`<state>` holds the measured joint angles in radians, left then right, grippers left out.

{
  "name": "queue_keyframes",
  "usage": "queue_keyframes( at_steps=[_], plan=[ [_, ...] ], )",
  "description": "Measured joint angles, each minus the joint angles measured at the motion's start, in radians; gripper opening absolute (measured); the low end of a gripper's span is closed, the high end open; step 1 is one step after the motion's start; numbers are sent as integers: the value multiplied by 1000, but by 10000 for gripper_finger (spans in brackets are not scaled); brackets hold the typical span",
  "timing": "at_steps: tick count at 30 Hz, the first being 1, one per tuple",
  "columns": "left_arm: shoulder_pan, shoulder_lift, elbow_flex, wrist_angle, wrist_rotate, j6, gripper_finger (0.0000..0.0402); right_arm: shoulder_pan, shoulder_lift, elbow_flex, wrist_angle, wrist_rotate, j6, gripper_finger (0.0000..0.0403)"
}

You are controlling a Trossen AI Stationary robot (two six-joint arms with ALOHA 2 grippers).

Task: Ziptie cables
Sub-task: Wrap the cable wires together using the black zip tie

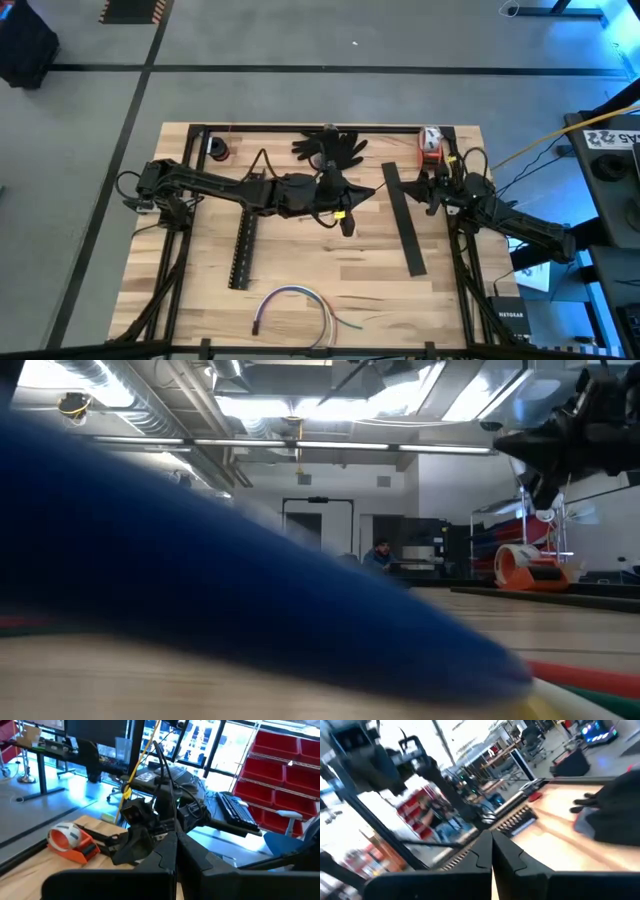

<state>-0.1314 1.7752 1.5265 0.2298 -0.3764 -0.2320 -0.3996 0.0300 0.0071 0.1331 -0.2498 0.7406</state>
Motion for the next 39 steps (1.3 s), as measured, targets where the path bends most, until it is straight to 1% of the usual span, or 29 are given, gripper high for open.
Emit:
queue_keyframes(
  at_steps=[2, 5, 8, 11, 14, 18, 22, 24, 26, 29, 32, 35, 39],
  plan=[
    [0, 0, 0, 4, 0, 5, 0, 0, 0, 0, 41, 22, 76, 0],
    [0, 0, 0, 34, 0, 35, 0, 0, 0, 0, 101, 28, 250, 0],
    [1, 0, 0, 83, 0, 88, 0, 0, 8, 0, 131, -8, 389, 0],
    [2, 0, 0, 117, 3, 126, 0, 1, 58, 0, 131, -64, 509, 8],
    [2, 0, 0, 130, 29, 156, 0, 1, 149, 0, 158, -110, 605, 37],
    [6, 0, 0, 130, 36, 217, 0, 1, 323, 17, 244, -164, 695, 105],
    [17, 0, 0, 130, 45, 272, 0, 1, 514, 74, 312, -227, 707, 168],
    [22, 0, 0, 130, 57, 296, 0, 1, 615, 108, 343, -265, 712, 188],
    [24, 0, 0, 126, 62, 319, 0, 1, 713, 139, 373, -303, 711, 201],
    [23, 0, 0, 123, 63, 347, 0, 1, 836, 186, 475, -349, 684, 206],
    [18, 0, 0, 124, 63, 364, 0, 1, 909, 227, 582, -374, 623, 203],
    [14, 0, 0, 126, 63, 364, 0, 1, 945, 275, 660, -392, 585, 199],
    [14, 0, 0, 128, 61, 361, 0, 1, 957, 341, 651, -454, 509, 198]
  ],
)
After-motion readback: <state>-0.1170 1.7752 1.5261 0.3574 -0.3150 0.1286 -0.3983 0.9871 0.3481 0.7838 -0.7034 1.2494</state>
